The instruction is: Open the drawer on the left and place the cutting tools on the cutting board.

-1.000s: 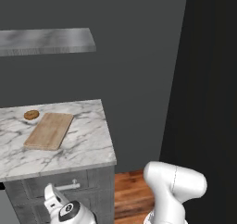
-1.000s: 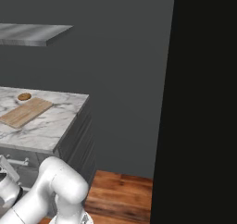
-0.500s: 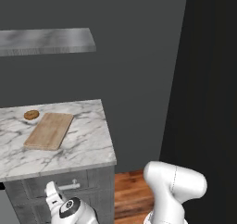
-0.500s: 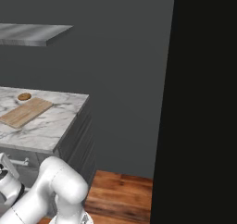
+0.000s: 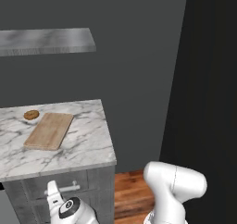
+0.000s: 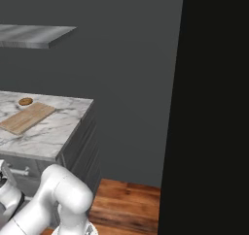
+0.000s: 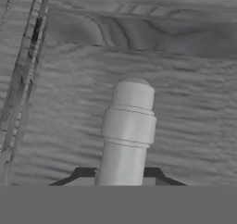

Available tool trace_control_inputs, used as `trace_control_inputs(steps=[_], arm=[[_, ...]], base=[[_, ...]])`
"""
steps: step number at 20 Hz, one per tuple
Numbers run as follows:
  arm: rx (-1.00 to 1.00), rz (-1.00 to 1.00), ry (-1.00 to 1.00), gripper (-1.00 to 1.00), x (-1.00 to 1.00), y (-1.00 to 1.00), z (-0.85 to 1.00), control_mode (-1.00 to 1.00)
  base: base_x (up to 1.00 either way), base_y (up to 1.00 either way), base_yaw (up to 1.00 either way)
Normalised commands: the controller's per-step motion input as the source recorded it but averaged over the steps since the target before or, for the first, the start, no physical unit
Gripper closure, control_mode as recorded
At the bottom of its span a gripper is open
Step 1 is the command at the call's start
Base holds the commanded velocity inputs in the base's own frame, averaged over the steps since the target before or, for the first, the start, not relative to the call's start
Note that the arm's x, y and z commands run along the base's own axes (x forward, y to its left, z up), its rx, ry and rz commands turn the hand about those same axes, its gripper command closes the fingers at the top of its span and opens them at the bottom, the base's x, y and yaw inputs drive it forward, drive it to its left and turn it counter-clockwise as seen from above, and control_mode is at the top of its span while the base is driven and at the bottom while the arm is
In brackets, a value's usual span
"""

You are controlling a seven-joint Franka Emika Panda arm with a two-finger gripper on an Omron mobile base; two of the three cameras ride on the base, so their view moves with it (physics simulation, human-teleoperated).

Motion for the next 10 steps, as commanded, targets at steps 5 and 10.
trace_control_inputs(steps=[5, 10], arm=[[0.09, 0.01, -0.01, 1.00, -0.59, 0.31, 0.00, -1.00], [0.09, 0.00, 0.00, 1.00, -0.82, 0.40, 0.00, -1.00]], base=[[0.00, 0.00, 0.00], [0.00, 0.00, 0.00]])
